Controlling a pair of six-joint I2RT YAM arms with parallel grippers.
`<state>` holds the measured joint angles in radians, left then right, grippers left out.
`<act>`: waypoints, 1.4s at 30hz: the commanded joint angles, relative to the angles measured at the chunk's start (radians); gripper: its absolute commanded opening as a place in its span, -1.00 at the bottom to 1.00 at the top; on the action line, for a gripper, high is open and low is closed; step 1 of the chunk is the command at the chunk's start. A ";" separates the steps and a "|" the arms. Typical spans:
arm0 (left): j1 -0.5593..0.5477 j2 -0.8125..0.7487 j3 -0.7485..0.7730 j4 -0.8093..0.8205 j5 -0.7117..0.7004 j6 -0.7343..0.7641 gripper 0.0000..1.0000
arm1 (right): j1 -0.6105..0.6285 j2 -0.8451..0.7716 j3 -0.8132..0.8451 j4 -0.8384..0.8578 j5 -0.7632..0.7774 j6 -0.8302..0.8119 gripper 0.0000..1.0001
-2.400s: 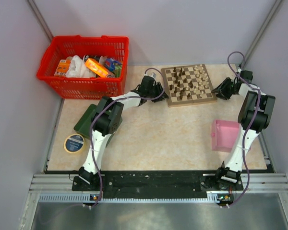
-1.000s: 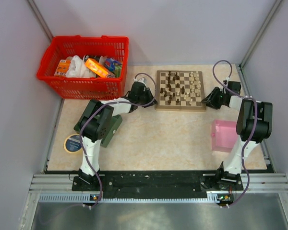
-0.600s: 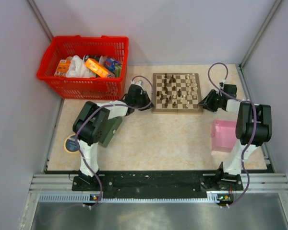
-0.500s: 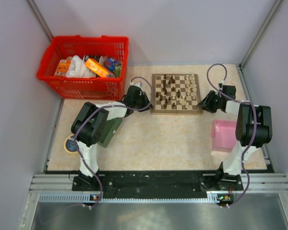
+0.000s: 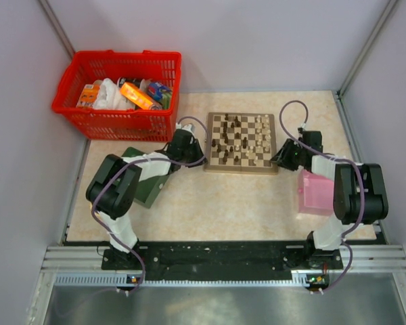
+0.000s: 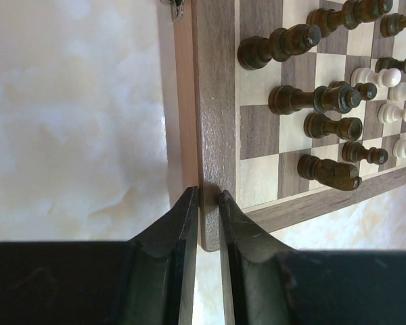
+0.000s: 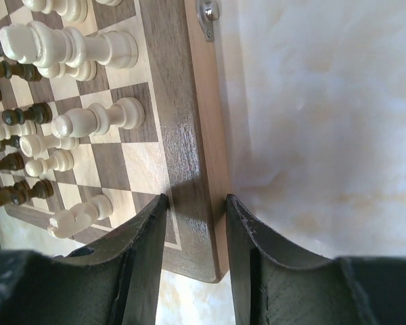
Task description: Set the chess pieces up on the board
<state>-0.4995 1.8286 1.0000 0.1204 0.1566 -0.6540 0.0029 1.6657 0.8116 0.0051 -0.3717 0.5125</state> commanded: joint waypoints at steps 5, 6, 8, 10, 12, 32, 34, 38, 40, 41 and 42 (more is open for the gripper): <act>-0.138 -0.129 -0.124 -0.116 0.127 -0.002 -0.62 | 0.134 -0.158 -0.186 -0.136 -0.159 0.061 -0.26; -0.149 -0.143 -0.135 -0.116 0.121 -0.006 -0.62 | 0.137 -0.176 -0.205 -0.136 -0.154 0.063 -0.26; -0.171 -0.169 -0.167 -0.116 0.110 -0.015 -0.62 | 0.140 -0.211 -0.239 -0.132 -0.150 0.064 -0.26; -0.194 -0.193 -0.188 -0.146 0.094 -0.025 -0.62 | 0.144 -0.245 -0.270 -0.142 -0.145 0.064 -0.26; -0.217 -0.215 -0.205 -0.157 0.080 -0.036 -0.62 | 0.149 -0.288 -0.299 -0.161 -0.131 0.063 -0.26; -0.369 -0.403 -0.442 -0.071 0.021 -0.211 -0.62 | 0.201 -0.549 -0.453 -0.284 -0.088 0.050 -0.25; -0.384 -0.419 -0.463 -0.067 0.011 -0.234 -0.62 | 0.210 -0.555 -0.451 -0.289 -0.069 0.054 -0.25; -0.409 -0.420 -0.500 -0.045 0.009 -0.269 -0.63 | 0.220 -0.544 -0.445 -0.289 -0.053 0.052 -0.25; -0.421 -0.419 -0.529 -0.027 0.004 -0.292 -0.62 | 0.224 -0.537 -0.442 -0.287 -0.047 0.052 -0.24; -0.424 -0.423 -0.546 -0.010 0.008 -0.300 -0.62 | 0.226 -0.537 -0.440 -0.286 -0.047 0.049 -0.24; -0.424 -0.425 -0.554 -0.001 0.008 -0.303 -0.62 | 0.227 -0.534 -0.437 -0.281 -0.047 0.050 -0.23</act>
<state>-0.8257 1.3647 0.5213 0.1009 -0.1074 -0.8642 0.1444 1.0988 0.4057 -0.1692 -0.2108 0.5182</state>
